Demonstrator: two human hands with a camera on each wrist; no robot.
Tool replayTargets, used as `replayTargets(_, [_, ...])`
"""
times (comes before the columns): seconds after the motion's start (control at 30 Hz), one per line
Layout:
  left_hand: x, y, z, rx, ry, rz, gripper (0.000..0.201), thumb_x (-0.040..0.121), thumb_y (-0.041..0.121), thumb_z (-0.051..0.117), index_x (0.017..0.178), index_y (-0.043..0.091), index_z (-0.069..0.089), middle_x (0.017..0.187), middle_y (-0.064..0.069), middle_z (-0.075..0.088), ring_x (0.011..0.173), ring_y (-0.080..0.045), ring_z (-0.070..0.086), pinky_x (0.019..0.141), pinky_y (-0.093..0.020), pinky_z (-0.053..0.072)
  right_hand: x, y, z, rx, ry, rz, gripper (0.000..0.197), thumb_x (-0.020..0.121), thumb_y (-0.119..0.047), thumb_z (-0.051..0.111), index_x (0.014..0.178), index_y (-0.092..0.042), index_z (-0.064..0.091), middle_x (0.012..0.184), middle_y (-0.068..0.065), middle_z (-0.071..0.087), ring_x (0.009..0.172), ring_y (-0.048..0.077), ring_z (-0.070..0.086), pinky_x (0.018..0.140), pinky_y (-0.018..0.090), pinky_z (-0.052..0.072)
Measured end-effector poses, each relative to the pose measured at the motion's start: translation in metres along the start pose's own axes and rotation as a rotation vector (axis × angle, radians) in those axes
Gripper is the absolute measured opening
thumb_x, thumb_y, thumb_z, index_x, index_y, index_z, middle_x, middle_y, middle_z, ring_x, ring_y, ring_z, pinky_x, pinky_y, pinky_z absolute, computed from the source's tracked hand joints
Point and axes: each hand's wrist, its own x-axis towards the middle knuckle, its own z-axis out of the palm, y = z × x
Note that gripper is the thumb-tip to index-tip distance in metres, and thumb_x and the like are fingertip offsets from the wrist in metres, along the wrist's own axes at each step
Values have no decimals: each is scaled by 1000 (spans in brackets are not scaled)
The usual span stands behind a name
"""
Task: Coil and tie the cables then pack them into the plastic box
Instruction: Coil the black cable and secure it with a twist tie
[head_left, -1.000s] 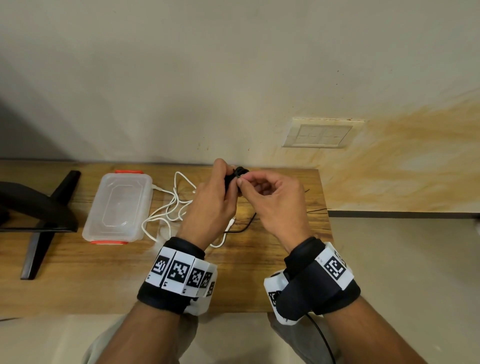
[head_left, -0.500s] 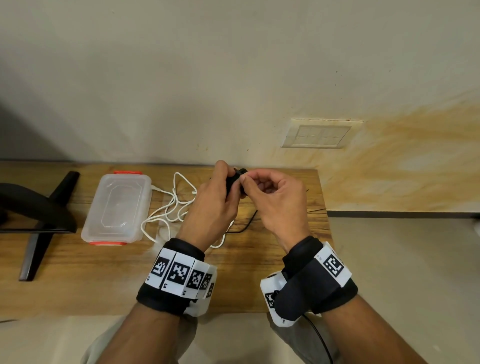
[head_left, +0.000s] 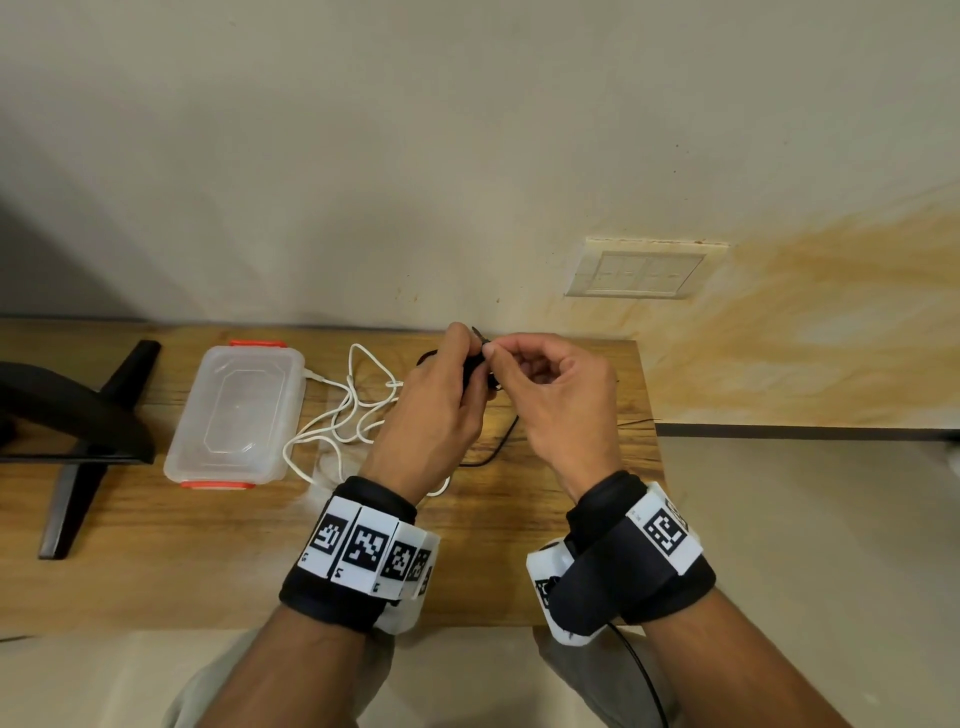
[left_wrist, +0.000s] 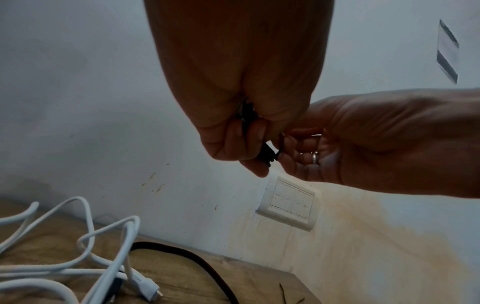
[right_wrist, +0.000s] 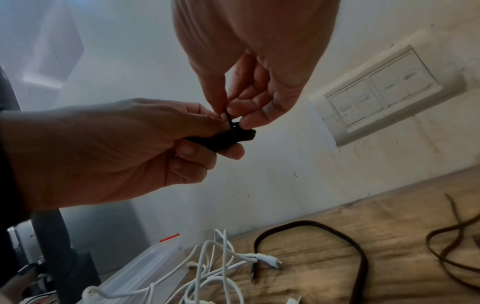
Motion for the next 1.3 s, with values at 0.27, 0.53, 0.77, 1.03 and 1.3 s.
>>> replayTargets(0.27, [-2, 0, 1, 6, -70, -15, 5, 103, 17, 45, 100, 13, 44, 85, -7, 67, 76, -25, 65, 64, -53, 50, 10, 6, -8, -158, -125, -67, 14, 87, -14, 76, 95, -25, 75, 100, -6, 66, 81, 3, 61, 69, 10, 46])
replayTargets(0.53, [2, -10, -7, -109, -52, -273, 8, 104, 20, 46, 105, 13, 46, 82, 3, 68, 77, -9, 66, 70, -32, 53, -3, 8, -3, -194, -233, -348, 12, 86, 4, 71, 86, -8, 73, 94, -1, 65, 85, 8, 62, 75, 13, 50])
replayTargets(0.77, [1, -10, -8, -152, -108, -329, 7, 101, 16, 46, 95, 19, 48, 76, 1, 69, 61, 1, 56, 56, -15, 40, 2, 13, -9, -374, -304, -513, 14, 86, 3, 56, 86, -9, 63, 90, 3, 63, 88, 23, 58, 74, 44, 52])
replayTargets(1.03, [2, -12, -11, -261, -145, -425, 6, 101, 22, 50, 96, 22, 49, 72, 1, 70, 57, -5, 53, 60, -31, 42, 3, 13, -13, -522, -365, -451, 19, 86, 2, 45, 93, -15, 51, 87, 3, 61, 88, 22, 63, 70, 44, 57])
replayTargets(1.3, [3, -7, -15, -448, -187, -512, 17, 101, 33, 52, 107, 17, 54, 78, -7, 69, 52, -9, 45, 55, -27, 36, 1, 5, -15, -501, -294, -300, 39, 90, 8, 47, 101, -27, 33, 89, 4, 66, 85, 12, 68, 71, 35, 61])
